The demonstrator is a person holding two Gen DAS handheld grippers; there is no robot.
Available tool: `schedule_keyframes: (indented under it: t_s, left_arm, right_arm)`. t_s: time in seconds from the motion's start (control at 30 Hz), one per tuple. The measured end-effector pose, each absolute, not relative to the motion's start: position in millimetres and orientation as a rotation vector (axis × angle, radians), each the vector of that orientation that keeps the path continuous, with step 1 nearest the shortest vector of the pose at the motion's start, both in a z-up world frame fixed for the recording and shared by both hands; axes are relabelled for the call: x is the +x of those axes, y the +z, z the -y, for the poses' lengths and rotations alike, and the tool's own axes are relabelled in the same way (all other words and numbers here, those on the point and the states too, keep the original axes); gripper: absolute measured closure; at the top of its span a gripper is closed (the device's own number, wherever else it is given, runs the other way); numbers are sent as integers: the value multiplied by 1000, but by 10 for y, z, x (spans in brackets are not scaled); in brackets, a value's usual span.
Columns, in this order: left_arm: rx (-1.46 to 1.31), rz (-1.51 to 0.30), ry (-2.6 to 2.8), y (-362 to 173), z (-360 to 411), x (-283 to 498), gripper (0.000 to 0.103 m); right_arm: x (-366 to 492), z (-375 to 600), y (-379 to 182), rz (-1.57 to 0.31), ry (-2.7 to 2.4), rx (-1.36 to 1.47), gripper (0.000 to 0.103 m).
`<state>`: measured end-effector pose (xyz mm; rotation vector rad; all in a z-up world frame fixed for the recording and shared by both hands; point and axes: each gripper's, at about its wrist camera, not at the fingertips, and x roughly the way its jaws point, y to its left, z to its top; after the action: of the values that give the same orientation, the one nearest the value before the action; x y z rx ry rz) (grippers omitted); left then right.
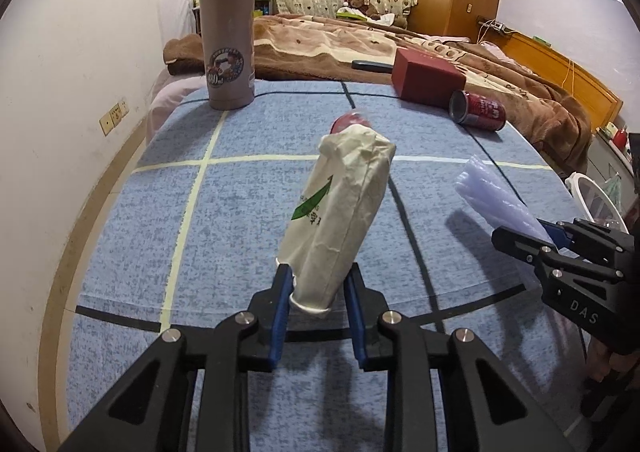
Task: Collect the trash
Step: 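Lift tissue pack and foam net and carry both over the wastebasket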
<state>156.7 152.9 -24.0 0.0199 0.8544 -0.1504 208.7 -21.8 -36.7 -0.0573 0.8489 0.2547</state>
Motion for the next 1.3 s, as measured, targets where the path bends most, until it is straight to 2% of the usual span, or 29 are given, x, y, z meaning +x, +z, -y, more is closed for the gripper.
schedule_keyframes:
  t_s: [0.47,1.3]
  left_arm:
    - [30,-813,-217,-36,-1107,1477,75]
    - [37,-759,-390,251,168,1548,75]
  right_arm:
    - [1970,556,-184,-788,232,-6,74]
    - [1780,1680,14,-713,85,85,74]
